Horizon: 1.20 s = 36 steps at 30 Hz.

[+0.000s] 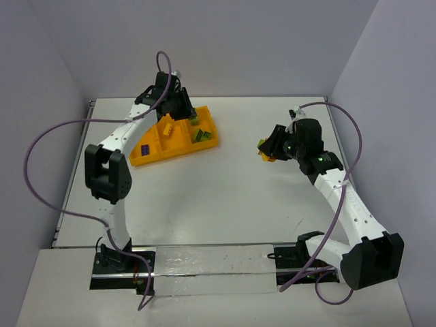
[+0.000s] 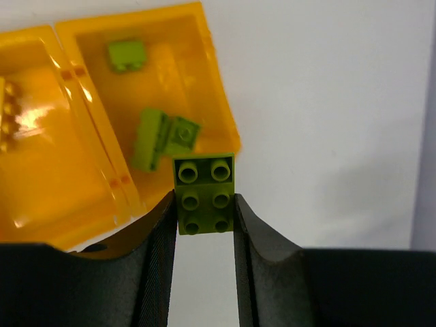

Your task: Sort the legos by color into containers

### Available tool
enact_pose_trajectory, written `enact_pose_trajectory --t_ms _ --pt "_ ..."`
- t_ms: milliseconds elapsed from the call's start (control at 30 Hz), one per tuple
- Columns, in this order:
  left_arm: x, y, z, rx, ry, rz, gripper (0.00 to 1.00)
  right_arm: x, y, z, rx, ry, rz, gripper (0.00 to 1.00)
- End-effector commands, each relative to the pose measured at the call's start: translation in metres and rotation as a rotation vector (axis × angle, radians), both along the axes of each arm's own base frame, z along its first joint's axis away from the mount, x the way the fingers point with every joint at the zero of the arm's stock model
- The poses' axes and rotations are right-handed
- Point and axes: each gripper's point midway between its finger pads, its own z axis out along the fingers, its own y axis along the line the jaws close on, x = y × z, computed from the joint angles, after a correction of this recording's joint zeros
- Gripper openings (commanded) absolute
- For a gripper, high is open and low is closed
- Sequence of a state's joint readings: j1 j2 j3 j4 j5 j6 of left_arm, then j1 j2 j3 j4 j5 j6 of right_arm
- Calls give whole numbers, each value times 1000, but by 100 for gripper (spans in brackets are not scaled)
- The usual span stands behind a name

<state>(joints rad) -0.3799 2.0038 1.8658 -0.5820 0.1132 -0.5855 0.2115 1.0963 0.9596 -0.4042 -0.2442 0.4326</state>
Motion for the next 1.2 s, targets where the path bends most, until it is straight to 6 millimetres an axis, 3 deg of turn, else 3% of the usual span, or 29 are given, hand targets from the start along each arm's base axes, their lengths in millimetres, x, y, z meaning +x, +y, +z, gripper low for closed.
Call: enact_pose_trajectory --t_ms 0,133,167,267,367,467,600,700,767,833,900,1033,1167 --pt "39 11 -17 93 -6 130 0 -4 -14 25 -48 -63 -41 0" --pt "49 9 -37 129 22 143 2 -10 -17 28 -59 -65 -47 0" --pt "50 9 -41 140 30 147 6 -10 -18 29 -62 -67 -49 0" --pt "52 10 -45 156 37 151 32 -11 -18 30 -67 -65 -50 0" --pt "46 4 -33 158 14 107 61 -9 -14 30 -56 -62 -33 0" --pt "37 -1 -10 184 -33 77 81 -7 -8 31 -34 -56 -9 0" --pt "17 -12 24 156 -79 5 84 -9 6 39 10 -82 66 0" --pt "-9 -23 63 59 -150 -107 83 -16 20 50 52 -119 161 0" --pt "-44 -43 83 -54 -178 -282 83 -27 39 64 118 -165 290 0" --pt "-61 -56 100 -135 -227 -395 82 -34 47 71 153 -189 352 0" --pt "-105 -71 115 -269 -243 -586 83 -45 59 83 205 -228 447 0" --pt "-152 -86 140 -453 -302 -823 84 -61 74 99 289 -283 589 0" --pt "-192 -92 148 -550 -290 -991 83 -76 83 108 353 -303 696 0"
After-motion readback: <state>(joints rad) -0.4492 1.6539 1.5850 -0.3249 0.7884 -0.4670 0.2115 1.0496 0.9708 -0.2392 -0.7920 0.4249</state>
